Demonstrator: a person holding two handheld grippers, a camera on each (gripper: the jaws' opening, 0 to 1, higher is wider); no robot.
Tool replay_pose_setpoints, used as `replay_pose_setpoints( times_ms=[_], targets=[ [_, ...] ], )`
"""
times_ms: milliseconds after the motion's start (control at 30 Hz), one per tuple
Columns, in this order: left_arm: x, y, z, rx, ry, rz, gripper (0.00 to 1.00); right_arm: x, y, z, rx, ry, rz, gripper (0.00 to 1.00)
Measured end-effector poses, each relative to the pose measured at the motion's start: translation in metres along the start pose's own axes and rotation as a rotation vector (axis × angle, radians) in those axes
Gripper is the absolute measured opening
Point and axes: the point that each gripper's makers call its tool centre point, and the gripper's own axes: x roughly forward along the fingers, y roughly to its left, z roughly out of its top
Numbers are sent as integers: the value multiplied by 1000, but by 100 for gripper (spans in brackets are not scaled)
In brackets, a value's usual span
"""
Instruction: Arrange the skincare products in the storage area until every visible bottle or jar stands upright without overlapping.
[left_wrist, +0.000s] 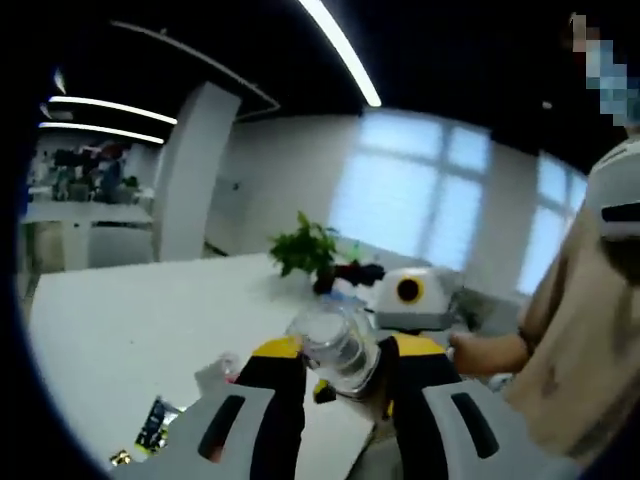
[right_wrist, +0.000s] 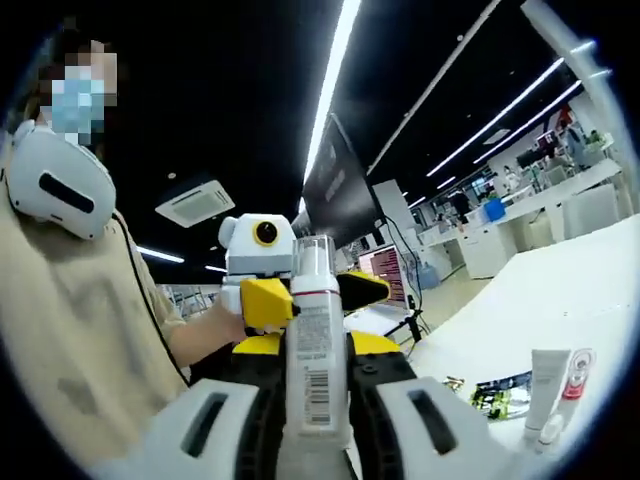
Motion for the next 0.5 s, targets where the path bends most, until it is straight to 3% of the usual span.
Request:
replay_pose_setpoints(
  times_ms=[267, 500],
  targets=[
    [-2, -11, 8, 74, 47, -84, 30, 4, 13, 5, 19, -11, 94, 22],
    [-13, -10, 14, 75, 20, -87, 29, 0, 10, 13, 154, -153, 96, 22]
  ],
)
